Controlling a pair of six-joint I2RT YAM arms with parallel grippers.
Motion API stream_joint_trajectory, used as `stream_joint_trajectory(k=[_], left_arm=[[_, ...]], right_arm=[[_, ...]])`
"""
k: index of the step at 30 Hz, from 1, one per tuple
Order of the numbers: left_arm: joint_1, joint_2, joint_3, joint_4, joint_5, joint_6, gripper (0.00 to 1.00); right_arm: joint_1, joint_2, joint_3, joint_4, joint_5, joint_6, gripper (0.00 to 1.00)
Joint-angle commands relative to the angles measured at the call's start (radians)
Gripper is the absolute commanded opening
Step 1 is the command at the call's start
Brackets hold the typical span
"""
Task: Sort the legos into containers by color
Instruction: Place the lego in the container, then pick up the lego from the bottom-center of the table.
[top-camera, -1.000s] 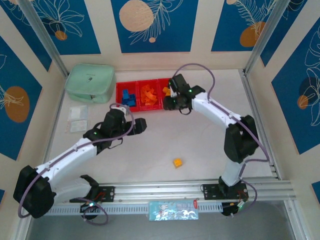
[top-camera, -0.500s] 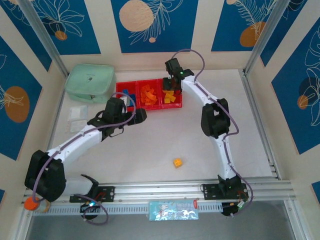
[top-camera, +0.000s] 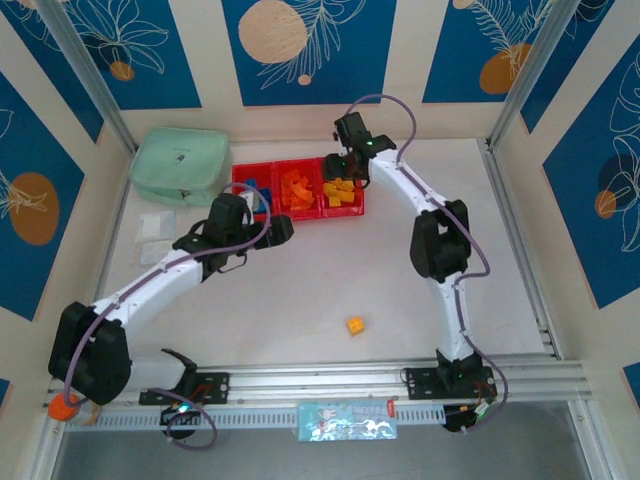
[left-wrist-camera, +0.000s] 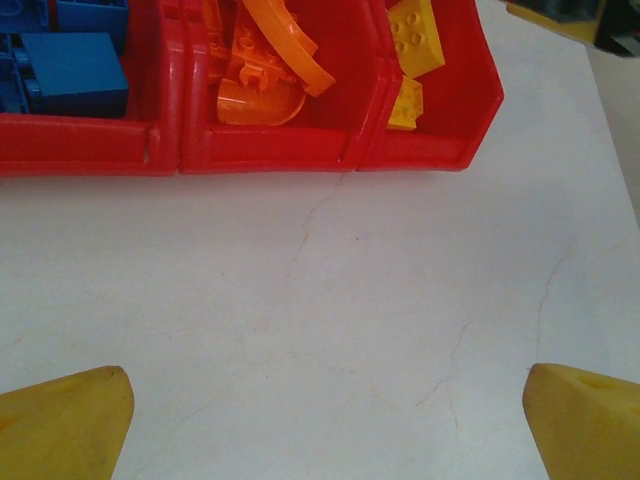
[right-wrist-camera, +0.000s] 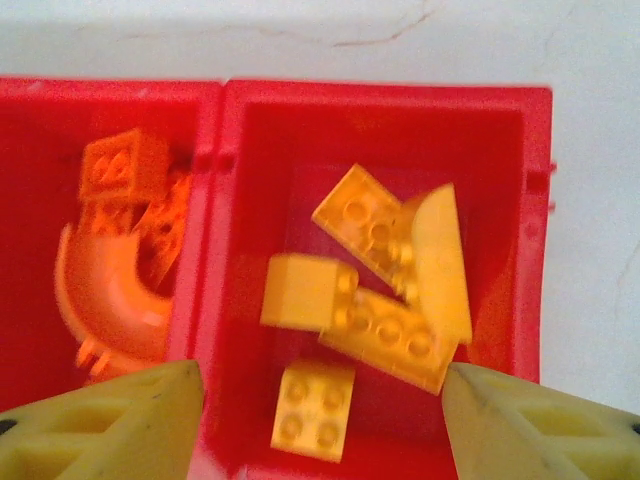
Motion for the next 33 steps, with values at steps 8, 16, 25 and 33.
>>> stream_joint_trajectory(k=[8,16,25,33], left_arm=[[-0.044,-0.103,-0.052,-0.065,0.04,0.015,0.99],[-0.167,-0.193,-0.135,-0.1,-0.018,-0.025,0.99],[-0.319,-0.248,-0.265,-0.051,-0.106,-0.131,0.99],[-0.34,-0.268,-0.323,-0.034,-0.159,-0.183,0.99]], right_arm=[[0.102,-0.476,-0.521,0.039,-0.085,0.043,0.72],[0.24,-0.743,-0.901,-0.046,-0.068,0.14,0.78],[0.456,-0.939,-1.211,-0.059,-0.046,0.306,0.83],[0.565,-0.84,-1.269,0.018,0.017,0.393,0.83]])
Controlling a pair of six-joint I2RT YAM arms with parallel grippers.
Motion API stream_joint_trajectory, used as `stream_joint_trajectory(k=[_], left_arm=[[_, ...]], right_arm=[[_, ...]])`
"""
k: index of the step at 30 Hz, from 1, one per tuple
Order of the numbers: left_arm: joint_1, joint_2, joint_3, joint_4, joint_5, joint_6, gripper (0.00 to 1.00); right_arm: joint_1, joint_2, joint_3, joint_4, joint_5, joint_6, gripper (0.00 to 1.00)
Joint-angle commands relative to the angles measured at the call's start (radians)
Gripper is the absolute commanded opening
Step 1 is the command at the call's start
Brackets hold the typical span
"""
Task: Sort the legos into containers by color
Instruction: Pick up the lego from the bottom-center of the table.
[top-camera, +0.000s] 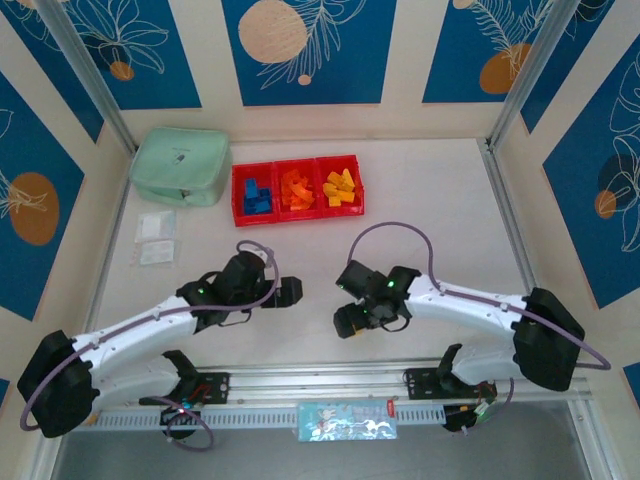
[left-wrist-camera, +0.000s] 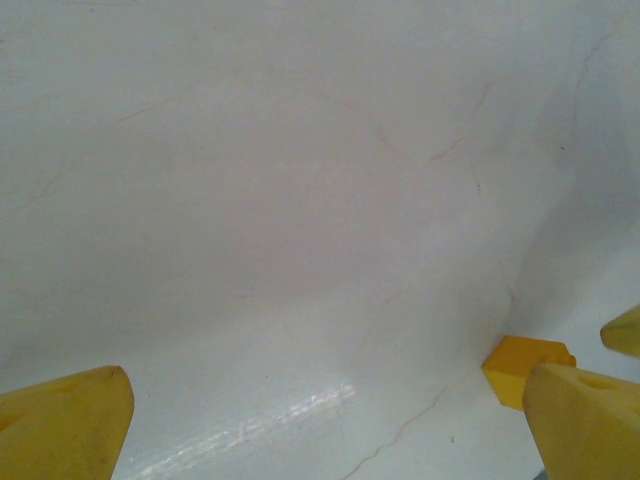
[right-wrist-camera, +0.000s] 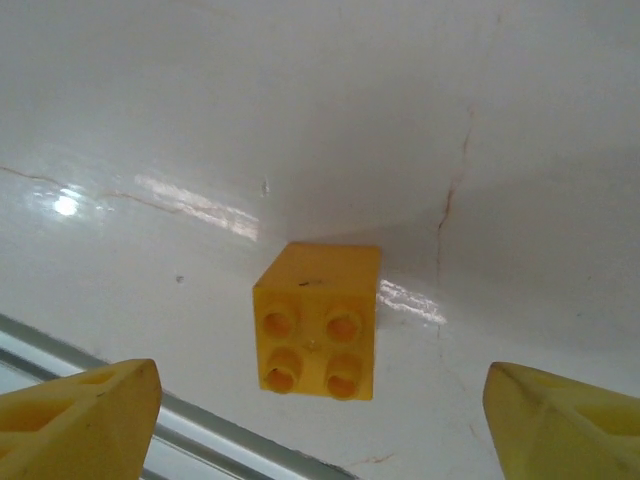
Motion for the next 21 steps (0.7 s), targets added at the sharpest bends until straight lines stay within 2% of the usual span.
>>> stream_joint_trajectory(k=[1,9,16,21], left_arm=[[-0.011,-0.027,-0.012,0.027,-0.048,-0.032,0.99],[-0.012,-0.025,-0.013,0.021,-0.062,-0.028,0.99],[-0.011,-0.012,-0.003,0.02,-0.06,-0.012,0.99],[-0.008,-0.011,0.019,0.016,-0.062,0.009,0.99]], right_arm=[[0.031,0.069,0.016,0.021,0.078,0.059,0.81],[0.059,0.168,0.047,0.049,0.102,0.054,0.59],[0.058,0.167,0.062,0.053,0.092,0.052,0.33],[0.032,0.131,0.14,0.002,0.1,0.02,0.29]])
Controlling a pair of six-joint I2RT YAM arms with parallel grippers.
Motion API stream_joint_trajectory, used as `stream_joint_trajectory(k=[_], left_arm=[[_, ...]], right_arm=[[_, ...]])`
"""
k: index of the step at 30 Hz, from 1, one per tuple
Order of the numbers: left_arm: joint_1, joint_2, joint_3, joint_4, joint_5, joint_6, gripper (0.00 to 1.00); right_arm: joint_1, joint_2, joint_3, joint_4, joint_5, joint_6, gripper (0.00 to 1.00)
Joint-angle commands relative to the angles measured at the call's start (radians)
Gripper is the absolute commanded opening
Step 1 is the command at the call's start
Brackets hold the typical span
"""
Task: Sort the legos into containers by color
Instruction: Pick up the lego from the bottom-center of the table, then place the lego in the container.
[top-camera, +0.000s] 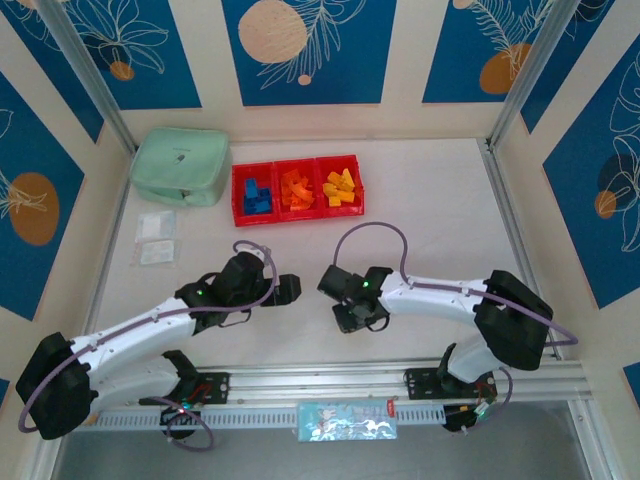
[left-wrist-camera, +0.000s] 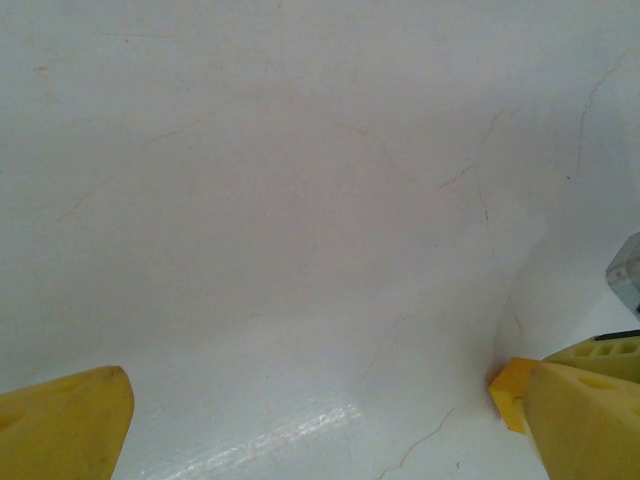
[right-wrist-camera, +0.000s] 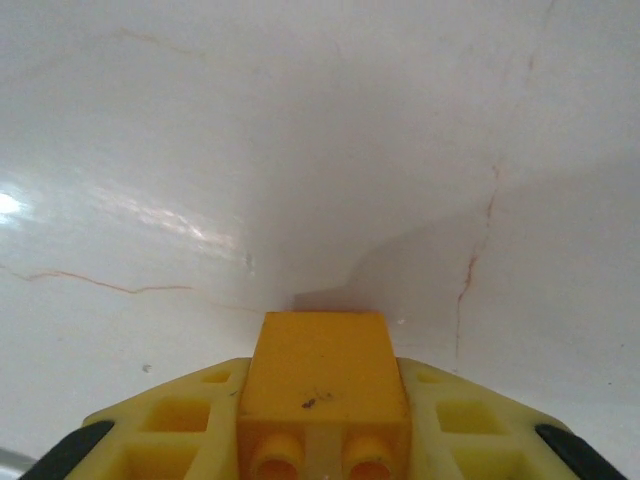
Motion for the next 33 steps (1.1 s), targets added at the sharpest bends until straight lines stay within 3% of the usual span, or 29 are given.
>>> stream_joint_trajectory(k=[1,9,17,28,30,33], left_arm=[[-0.005,0.001,0.035,-0.006,-0.024,0.033,0.99],[0.038,0.015,0.121,-0.036,-0.036,0.112,0.99],[0.136,0.081,0.218,0.023,0.01,0.167,0.99],[0.283,0.197,0.266,0.085,0.103,0.182,0.99],[0.295,0.207,0.271,0.086,0.112,0.182,0.99],[0.308,0.211,0.281,0.088,0.125,0.188,0.99]], right_arm=[[-0.026,-0.049,0.087,-0.044,0.013,-0.033,0.29],[-0.272,-0.032,0.291,-0.045,-0.038,-0.15,0.29],[-0.48,0.242,0.608,0.046,-0.028,-0.239,0.29],[-0.593,0.727,1.147,-0.005,0.01,-0.31,0.32],[-0.602,0.787,1.223,-0.022,0.011,-0.312,0.35],[-0.606,0.84,1.317,-0.046,-0.006,-0.327,0.51]])
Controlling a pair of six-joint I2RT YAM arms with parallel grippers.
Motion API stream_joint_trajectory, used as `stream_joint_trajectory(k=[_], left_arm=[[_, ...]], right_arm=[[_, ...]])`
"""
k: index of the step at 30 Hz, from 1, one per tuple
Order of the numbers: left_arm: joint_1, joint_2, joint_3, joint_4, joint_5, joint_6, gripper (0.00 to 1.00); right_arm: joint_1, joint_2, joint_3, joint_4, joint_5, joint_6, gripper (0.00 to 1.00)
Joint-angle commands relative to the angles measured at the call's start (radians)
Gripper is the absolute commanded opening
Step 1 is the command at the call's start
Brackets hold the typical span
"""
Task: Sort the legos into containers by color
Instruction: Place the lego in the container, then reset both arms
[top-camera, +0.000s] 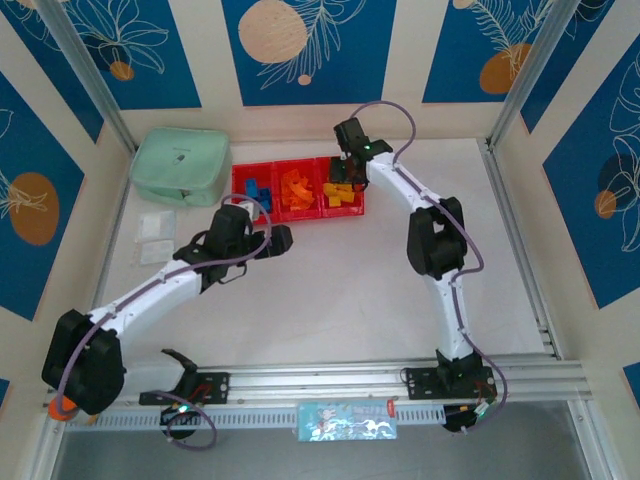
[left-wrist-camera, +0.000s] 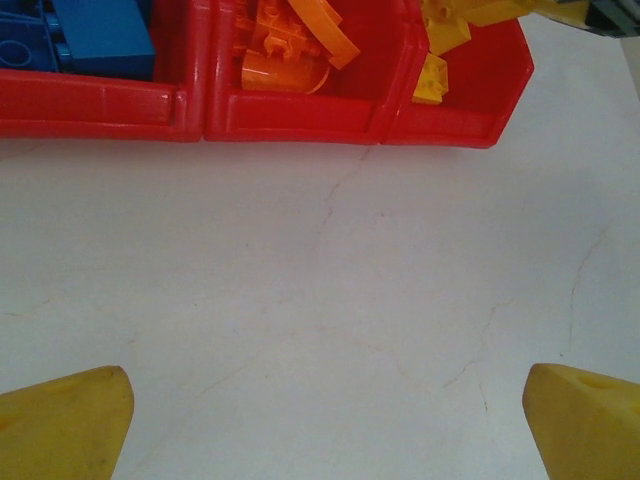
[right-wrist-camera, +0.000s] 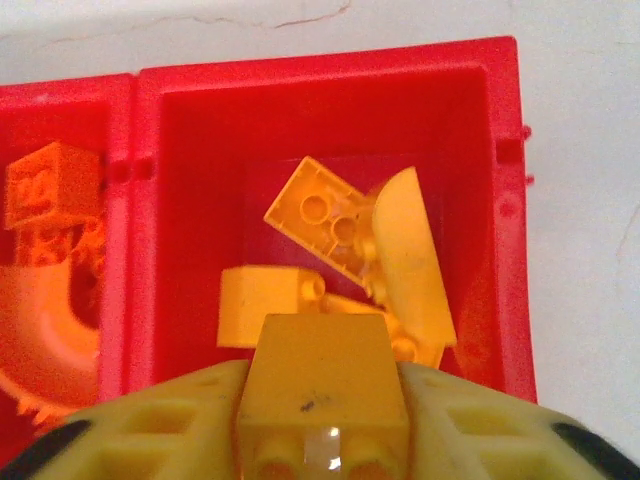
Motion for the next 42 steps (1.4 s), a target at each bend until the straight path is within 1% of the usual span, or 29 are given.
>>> stream_joint_trajectory(k=[1,3,5,7,8,10,12,13,16,17,18,20,22,24,26,28,29,32,34,35,36,37,39,40,41,42], left_arm=[[0.019,0.001,0.045,0.021,0.038,0.027,0.99],[0.027,-0.005,0.047,0.018,0.038,0.027,0.99],[0.041,-0.02,0.043,0.014,0.029,0.028,0.99],[0.065,-0.042,0.033,0.021,0.016,0.032,0.99],[0.085,-0.056,0.027,0.02,0.007,0.04,0.99],[0.133,-0.087,0.024,-0.003,-0.032,0.069,0.99],[0.186,-0.109,0.03,-0.047,-0.093,0.125,0.99],[0.221,-0.118,0.035,-0.074,-0.143,0.157,0.99],[0.333,-0.124,0.017,-0.095,-0.301,0.256,0.99],[0.369,-0.127,-0.003,-0.077,-0.372,0.281,0.99],[0.397,-0.13,-0.033,-0.04,-0.421,0.303,0.99],[0.461,-0.129,-0.122,0.087,-0.428,0.366,0.99],[0.498,-0.107,-0.197,0.199,-0.422,0.399,0.99],[0.509,-0.071,-0.276,0.344,-0.406,0.434,0.99],[0.51,-0.02,-0.365,0.545,-0.362,0.485,0.99],[0.511,0.04,-0.442,0.765,-0.33,0.511,0.99],[0.513,0.068,-0.465,0.862,-0.305,0.519,0.99],[0.514,0.127,-0.482,1.009,-0.172,0.577,0.99],[0.513,0.194,-0.495,1.115,-0.131,0.598,0.99],[0.514,0.218,-0.502,1.148,-0.119,0.603,0.99],[0.514,0.238,-0.512,1.184,-0.086,0.613,0.99],[0.512,0.261,-0.518,1.221,-0.065,0.621,0.99],[0.511,0.317,-0.52,1.273,-0.068,0.624,0.99],[0.506,0.332,-0.519,1.301,-0.076,0.626,0.99],[0.505,0.317,-0.508,1.256,-0.081,0.626,0.99],[0.502,0.309,-0.491,1.205,-0.096,0.625,0.99]], right_arm=[[-0.002,0.018,0.089,-0.056,-0.004,-0.034,0.55],[-0.005,-0.003,0.108,-0.071,-0.008,-0.034,0.6],[-0.008,-0.07,0.084,-0.069,-0.001,-0.029,0.63],[-0.011,-0.171,-0.007,-0.024,-0.013,-0.027,0.66],[-0.015,-0.236,-0.072,0.005,-0.014,-0.025,0.69],[-0.027,-0.359,-0.208,0.053,-0.011,-0.023,0.79],[-0.047,-0.475,-0.366,0.108,0.011,-0.024,0.92],[-0.06,-0.547,-0.456,0.14,0.033,-0.029,0.99],[-0.118,-0.748,-0.737,0.259,0.129,-0.052,0.99],[-0.14,-0.818,-0.848,0.324,0.182,-0.066,0.99],[-0.161,-0.877,-0.932,0.379,0.219,-0.081,0.99],[-0.224,-0.991,-1.136,0.511,0.253,-0.121,0.99],[-0.291,-1.066,-1.291,0.625,0.232,-0.139,0.99],[-0.35,-1.116,-1.438,0.773,0.181,-0.159,0.99],[-0.403,-1.141,-1.573,0.949,0.075,-0.173,0.99],[-0.439,-1.132,-1.657,1.097,-0.043,-0.178,0.99],[-0.444,-1.113,-1.679,1.153,-0.068,-0.183,0.99],[-0.454,-1.004,-1.688,1.263,-0.127,-0.185,0.99],[-0.44,-0.945,-1.676,1.329,-0.158,-0.213,0.99],[-0.434,-0.925,-1.683,1.392,-0.175,-0.235,0.99],[-0.432,-0.904,-1.664,1.364,-0.193,-0.242,0.99],[-0.428,-0.868,-1.651,1.377,-0.188,-0.247,0.99],[-0.408,-0.765,-1.695,1.552,-0.206,-0.279,0.99],[-0.403,-0.752,-1.706,1.597,-0.201,-0.278,0.99],[-0.417,-0.784,-1.676,1.471,-0.206,-0.268,0.99],[-0.427,-0.772,-1.684,1.52,-0.227,-0.262,0.99]])
